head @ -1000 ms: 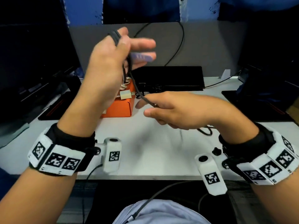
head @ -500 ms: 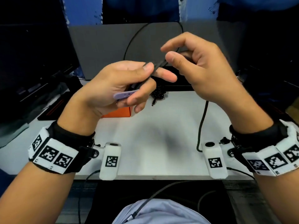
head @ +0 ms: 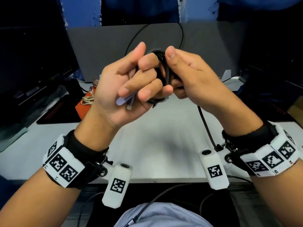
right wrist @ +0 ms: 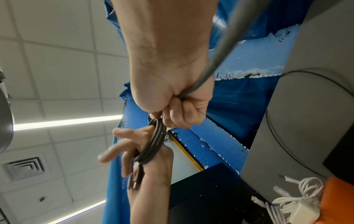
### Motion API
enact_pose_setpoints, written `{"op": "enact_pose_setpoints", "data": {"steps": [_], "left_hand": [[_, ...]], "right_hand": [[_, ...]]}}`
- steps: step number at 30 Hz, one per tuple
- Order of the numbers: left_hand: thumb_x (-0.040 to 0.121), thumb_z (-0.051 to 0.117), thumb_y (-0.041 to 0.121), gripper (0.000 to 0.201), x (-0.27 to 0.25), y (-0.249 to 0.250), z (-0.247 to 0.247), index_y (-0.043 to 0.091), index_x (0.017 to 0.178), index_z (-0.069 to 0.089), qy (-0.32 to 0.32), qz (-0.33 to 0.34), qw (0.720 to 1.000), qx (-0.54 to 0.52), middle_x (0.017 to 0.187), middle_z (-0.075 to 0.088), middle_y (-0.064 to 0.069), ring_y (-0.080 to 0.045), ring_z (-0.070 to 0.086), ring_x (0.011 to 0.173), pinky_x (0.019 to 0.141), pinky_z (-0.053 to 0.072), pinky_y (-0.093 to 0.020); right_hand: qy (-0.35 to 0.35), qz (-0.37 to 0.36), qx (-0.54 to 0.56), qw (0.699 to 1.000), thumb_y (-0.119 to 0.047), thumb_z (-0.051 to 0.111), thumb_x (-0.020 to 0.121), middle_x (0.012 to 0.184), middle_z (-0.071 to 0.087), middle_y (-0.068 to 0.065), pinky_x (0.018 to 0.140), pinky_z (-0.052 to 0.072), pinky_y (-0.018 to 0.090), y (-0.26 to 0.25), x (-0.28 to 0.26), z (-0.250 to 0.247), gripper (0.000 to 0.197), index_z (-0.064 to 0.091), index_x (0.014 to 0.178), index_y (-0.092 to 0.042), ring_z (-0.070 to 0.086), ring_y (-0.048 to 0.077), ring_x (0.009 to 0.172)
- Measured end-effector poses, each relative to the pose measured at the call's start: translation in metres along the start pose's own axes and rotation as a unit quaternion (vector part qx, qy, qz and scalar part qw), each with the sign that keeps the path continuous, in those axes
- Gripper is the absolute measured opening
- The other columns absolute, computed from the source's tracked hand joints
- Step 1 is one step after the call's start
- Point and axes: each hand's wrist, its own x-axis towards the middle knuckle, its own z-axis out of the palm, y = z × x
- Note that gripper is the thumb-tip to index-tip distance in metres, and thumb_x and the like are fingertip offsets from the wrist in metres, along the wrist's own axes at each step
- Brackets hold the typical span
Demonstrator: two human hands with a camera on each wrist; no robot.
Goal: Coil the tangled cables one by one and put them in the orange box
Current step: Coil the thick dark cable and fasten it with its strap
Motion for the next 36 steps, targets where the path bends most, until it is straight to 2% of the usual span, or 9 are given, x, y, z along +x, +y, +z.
{"op": "enact_pose_setpoints", "data": {"steps": [3, 10, 16, 19, 23, 25, 29, 33, 36], "left_hand": [[0.11, 0.022, 0.034, 0.054, -0.001, 0.002, 0.006, 0.004, 0.08, 0.055, -0.018, -0.01, 1.0, 0.014, 0.038, 0.035, 0.0, -0.019, 0.059, 0.042, 0.075, 0.054, -0.034], [0.106, 0.029, 0.021, 0.039, -0.005, 0.013, 0.006, -0.001, 0.094, 0.059, -0.026, 0.013, 0.998, 0.053, 0.051, 0.061, -0.003, -0.018, 0.063, 0.046, 0.078, 0.056, -0.034], [0.109, 0.027, 0.01, 0.04, -0.003, 0.028, 0.0, -0.005, 0.146, 0.029, 0.084, 0.219, 0.972, 0.026, 0.097, 0.073, -0.019, -0.031, 0.073, 0.086, 0.096, 0.05, -0.038], [0.112, 0.03, 0.014, 0.041, -0.002, 0.031, -0.011, -0.014, 0.142, 0.036, 0.227, 0.226, 0.873, 0.368, 0.107, 0.077, -0.007, -0.021, 0.075, 0.089, 0.091, 0.055, -0.034], [0.111, 0.038, 0.021, 0.028, 0.0, 0.025, -0.022, 0.01, 0.136, 0.047, 0.267, 0.063, 0.68, 0.68, 0.099, 0.078, 0.009, -0.019, 0.074, 0.089, 0.091, 0.056, -0.037], [0.111, 0.041, 0.023, 0.026, -0.003, 0.022, -0.019, 0.009, 0.125, 0.058, 0.235, -0.032, 0.639, 0.731, 0.09, 0.076, 0.015, -0.018, 0.073, 0.093, 0.088, 0.055, -0.034], [0.11, 0.038, 0.017, 0.032, -0.007, 0.02, -0.007, 0.011, 0.088, 0.061, 0.157, -0.066, 0.781, 0.602, 0.082, 0.077, -0.013, -0.027, 0.057, 0.049, 0.05, 0.044, -0.028], [0.104, 0.042, 0.02, 0.035, -0.01, 0.026, -0.014, -0.004, 0.086, 0.059, 0.085, -0.018, 0.875, 0.476, 0.053, 0.057, -0.015, -0.027, 0.033, 0.035, 0.046, 0.038, -0.035], [0.104, 0.036, 0.019, 0.038, -0.012, 0.022, -0.015, -0.005, 0.1, 0.066, -0.008, -0.039, 0.944, 0.328, 0.044, 0.046, -0.004, -0.02, 0.028, 0.031, 0.054, 0.045, -0.032]], "right_hand": [[0.009, -0.037, 0.009, 0.999, -0.033, 0.033, 0.113, 0.057, 0.032, -0.014, 0.045, 0.021, 0.025, -0.006, -0.002, 0.002, 0.039, 0.047, 0.08, -0.017, 0.025, 0.009, 0.049], [0.039, -0.058, -0.003, 0.998, -0.025, 0.037, 0.113, 0.058, 0.033, -0.003, 0.042, 0.023, 0.02, -0.009, 0.001, -0.006, 0.032, 0.055, 0.087, -0.022, 0.025, 0.009, 0.045], [-0.196, 0.08, -0.249, 0.945, -0.026, 0.042, 0.111, 0.061, 0.047, -0.009, 0.041, 0.045, 0.028, 0.012, -0.005, 0.017, 0.02, 0.057, 0.1, -0.032, 0.046, 0.006, 0.045], [-0.275, 0.045, -0.261, 0.924, -0.025, 0.047, 0.11, 0.065, 0.05, -0.012, 0.056, 0.042, 0.016, 0.004, -0.009, 0.023, 0.023, 0.065, 0.118, -0.013, 0.053, 0.001, 0.057], [-0.213, -0.001, -0.25, 0.945, -0.028, 0.056, 0.106, 0.075, 0.062, 0.0, 0.071, 0.05, 0.039, -0.01, -0.008, 0.008, 0.025, 0.073, 0.107, -0.009, 0.055, 0.012, 0.068], [-0.163, -0.015, -0.236, 0.958, -0.029, 0.059, 0.104, 0.079, 0.069, 0.005, 0.069, 0.049, 0.042, -0.015, -0.009, -0.001, 0.023, 0.075, 0.097, -0.014, 0.059, 0.02, 0.07], [-0.041, -0.046, -0.202, 0.977, -0.035, 0.063, 0.1, 0.082, 0.073, 0.012, 0.072, 0.055, 0.053, -0.017, -0.006, -0.015, 0.024, 0.072, 0.094, -0.013, 0.067, 0.035, 0.078], [0.011, -0.071, -0.195, 0.978, -0.036, 0.062, 0.101, 0.079, 0.065, 0.022, 0.069, 0.05, 0.053, -0.013, -0.005, -0.012, 0.022, 0.066, 0.111, -0.016, 0.059, 0.04, 0.074], [0.015, -0.059, -0.2, 0.978, -0.042, 0.047, 0.108, 0.087, 0.07, -0.002, 0.077, 0.051, 0.038, -0.015, -0.007, 0.0, 0.029, 0.069, 0.109, -0.023, 0.064, 0.014, 0.081]]}}
